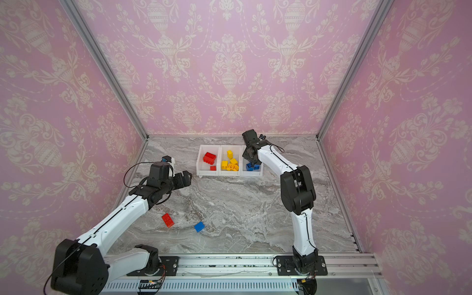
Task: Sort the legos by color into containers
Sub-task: 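Carry the blue brick over the compartment nearest the right arm and release, then lower the left gripper onto the last red brick while the right gripper withdraws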
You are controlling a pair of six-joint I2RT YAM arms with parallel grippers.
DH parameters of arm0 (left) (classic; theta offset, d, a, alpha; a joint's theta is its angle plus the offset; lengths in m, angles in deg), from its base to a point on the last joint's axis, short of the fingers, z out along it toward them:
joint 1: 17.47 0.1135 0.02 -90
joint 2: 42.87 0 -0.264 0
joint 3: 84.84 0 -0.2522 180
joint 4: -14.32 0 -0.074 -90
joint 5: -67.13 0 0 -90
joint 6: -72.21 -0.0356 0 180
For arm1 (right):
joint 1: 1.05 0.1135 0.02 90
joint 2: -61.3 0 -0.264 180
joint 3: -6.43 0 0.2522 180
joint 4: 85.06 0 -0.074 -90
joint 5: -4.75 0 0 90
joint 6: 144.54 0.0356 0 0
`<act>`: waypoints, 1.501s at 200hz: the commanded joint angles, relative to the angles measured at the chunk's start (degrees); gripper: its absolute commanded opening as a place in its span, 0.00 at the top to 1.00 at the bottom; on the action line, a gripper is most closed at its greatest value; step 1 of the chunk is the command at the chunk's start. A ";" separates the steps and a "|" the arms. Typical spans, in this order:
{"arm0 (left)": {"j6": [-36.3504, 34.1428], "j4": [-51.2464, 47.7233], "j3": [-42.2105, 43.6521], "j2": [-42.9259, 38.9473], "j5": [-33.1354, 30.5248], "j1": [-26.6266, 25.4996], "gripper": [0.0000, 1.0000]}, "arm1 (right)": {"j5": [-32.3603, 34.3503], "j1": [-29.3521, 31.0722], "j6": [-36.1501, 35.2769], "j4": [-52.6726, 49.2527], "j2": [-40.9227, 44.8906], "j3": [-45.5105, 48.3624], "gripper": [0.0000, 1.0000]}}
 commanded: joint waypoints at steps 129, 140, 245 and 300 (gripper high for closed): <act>0.83 -0.95 -0.28 0.16 0.60 -1.16 0.08 | -5.40 -0.41 -5.23 0.05 -3.20 -5.31 0.40; 0.91 -0.97 -0.18 0.03 0.60 -1.19 0.08 | -5.68 -0.47 -5.54 0.41 -2.33 -4.50 0.38; 2.71 -8.29 0.74 -2.68 -2.16 -1.54 0.07 | -9.48 0.78 -10.68 4.51 12.08 10.54 0.18; 6.17 -16.00 2.27 -5.31 -4.38 -1.62 0.04 | -13.32 1.51 -14.35 8.32 21.64 21.88 0.05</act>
